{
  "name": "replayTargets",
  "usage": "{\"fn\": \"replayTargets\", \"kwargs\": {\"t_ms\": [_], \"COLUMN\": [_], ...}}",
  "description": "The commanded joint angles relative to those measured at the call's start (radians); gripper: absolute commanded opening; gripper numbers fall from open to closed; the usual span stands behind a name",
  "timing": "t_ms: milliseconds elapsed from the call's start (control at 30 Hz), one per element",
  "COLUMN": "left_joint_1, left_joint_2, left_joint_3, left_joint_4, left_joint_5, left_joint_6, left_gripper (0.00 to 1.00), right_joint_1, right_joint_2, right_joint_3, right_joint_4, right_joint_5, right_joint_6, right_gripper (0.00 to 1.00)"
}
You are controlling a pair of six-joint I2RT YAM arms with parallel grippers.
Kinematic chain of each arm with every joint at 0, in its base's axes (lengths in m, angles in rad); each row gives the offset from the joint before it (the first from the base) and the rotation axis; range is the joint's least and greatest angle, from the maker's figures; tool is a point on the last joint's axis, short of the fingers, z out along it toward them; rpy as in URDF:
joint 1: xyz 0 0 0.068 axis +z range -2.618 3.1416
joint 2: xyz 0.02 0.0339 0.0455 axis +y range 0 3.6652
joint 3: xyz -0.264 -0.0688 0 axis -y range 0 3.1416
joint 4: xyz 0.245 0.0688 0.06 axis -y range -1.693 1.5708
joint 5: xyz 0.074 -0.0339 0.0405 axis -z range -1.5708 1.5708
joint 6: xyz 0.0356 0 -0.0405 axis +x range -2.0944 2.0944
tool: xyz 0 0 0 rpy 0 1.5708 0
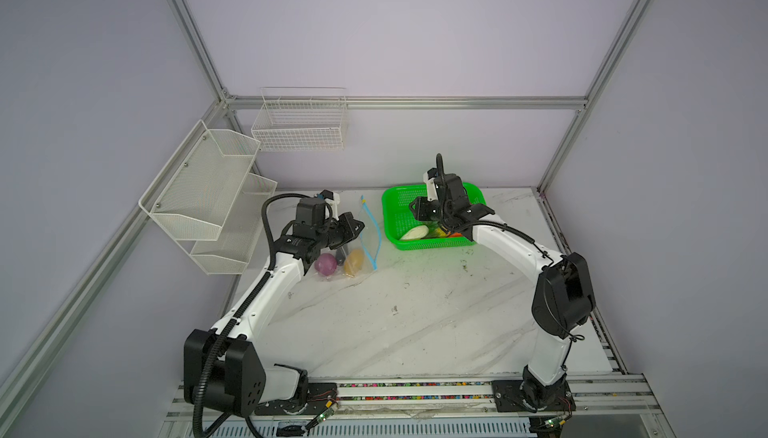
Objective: Place the food in the zip-top bag and seal the zipper
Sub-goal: 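Move the right gripper back into the green basket toward the avocado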
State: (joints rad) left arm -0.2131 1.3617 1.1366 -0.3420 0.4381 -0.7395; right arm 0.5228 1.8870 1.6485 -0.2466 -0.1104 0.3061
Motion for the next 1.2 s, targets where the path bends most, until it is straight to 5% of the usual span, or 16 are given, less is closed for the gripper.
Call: {"fn": "replayTargets", "kwargs": {"t_ms": [0,433,1167], "left_joint_1": [-0.009,-0.037,-0.054], "left_joint_2": [0.008,0.103,0.103], "left_joint_3": [0.128,0.182,0.163], "left_joint_4": [0.017,0.012,0.027], "left_joint_5": [0.04,0.08,0.06], "left_joint_6": [0.034,0.034,0.023], "left_gripper": [0.0,0.0,0.0], "right_joint_1": [-0.048,-0.229,-0.266], "right_joint_2": [0.105,0.31,0.467], "right_joint_3": [0.116,0.357,0.418], "right_joint_4": [-0.195,-0.422,-0.455], "right_joint_5": [0.146,0.175,0.077], "right_joint_6": [-0.126,-0.243,-0.289], "right_gripper": [0.38,0.54,0.69]}}
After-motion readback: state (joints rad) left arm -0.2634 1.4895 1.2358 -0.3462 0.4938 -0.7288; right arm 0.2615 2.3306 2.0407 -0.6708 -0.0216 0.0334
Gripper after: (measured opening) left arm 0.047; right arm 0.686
